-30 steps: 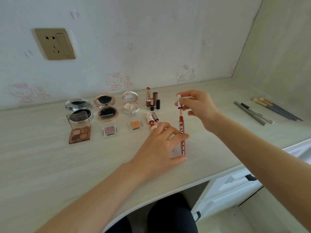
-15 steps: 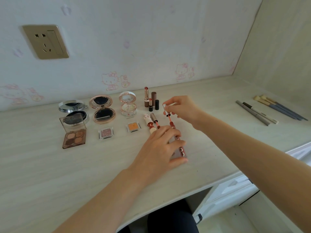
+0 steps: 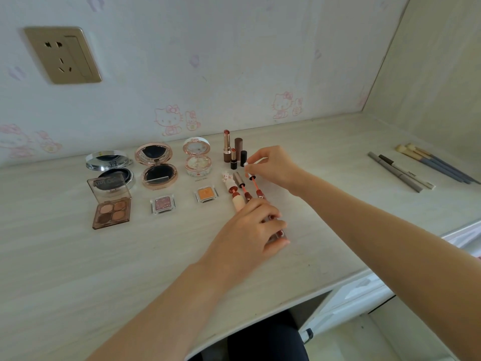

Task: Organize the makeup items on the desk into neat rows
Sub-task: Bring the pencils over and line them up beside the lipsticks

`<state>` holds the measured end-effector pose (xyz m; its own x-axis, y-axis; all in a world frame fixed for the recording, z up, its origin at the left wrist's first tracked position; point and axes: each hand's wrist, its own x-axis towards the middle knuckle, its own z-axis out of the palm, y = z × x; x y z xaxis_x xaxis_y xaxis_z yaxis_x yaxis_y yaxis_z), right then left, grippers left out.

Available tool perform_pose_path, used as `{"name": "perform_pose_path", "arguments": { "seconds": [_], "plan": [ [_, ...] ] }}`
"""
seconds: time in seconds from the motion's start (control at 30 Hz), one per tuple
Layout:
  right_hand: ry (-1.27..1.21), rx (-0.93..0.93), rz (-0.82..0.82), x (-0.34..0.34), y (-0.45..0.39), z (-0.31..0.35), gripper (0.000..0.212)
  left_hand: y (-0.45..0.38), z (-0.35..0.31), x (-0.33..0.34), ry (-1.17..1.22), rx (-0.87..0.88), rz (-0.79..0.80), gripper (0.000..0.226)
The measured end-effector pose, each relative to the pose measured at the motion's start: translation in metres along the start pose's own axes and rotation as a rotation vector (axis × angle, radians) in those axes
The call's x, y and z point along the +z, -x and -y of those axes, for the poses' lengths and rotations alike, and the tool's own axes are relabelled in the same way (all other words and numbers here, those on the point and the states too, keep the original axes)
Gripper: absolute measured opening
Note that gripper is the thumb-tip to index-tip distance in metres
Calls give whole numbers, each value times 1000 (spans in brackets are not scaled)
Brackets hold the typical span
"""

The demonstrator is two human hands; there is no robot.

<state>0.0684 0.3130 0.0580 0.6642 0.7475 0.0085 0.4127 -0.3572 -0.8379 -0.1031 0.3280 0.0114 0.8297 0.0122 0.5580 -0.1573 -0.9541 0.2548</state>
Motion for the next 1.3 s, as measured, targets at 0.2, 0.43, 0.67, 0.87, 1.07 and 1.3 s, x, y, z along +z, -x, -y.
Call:
{"name": "perform_pose_path", "arguments": {
  "seconds": [0.2, 0.43, 0.67, 0.87, 1.07, 1.3],
  "plan": [
    [80, -31, -24, 6, -3, -3, 16, 0, -1, 0, 13, -11, 17, 30],
    [136, -97, -28, 9, -5, -8, 19, 0, -2, -1, -3, -17, 30, 30],
    [196, -119, -22, 12, -6, -9, 18, -1, -4, -5, -17, -36, 51, 29],
    [254, -128, 27, 11, -3, -9, 24, 0, -8, -9, -26, -58, 69, 32],
    [230, -107, 27, 4, 6, -6, 33, -1, -8, -10, -24, -61, 77, 33],
    [284, -202, -18, -17, 31, -17, 34, 0, -9, -10, -13, -40, 84, 34]
  ]
}}
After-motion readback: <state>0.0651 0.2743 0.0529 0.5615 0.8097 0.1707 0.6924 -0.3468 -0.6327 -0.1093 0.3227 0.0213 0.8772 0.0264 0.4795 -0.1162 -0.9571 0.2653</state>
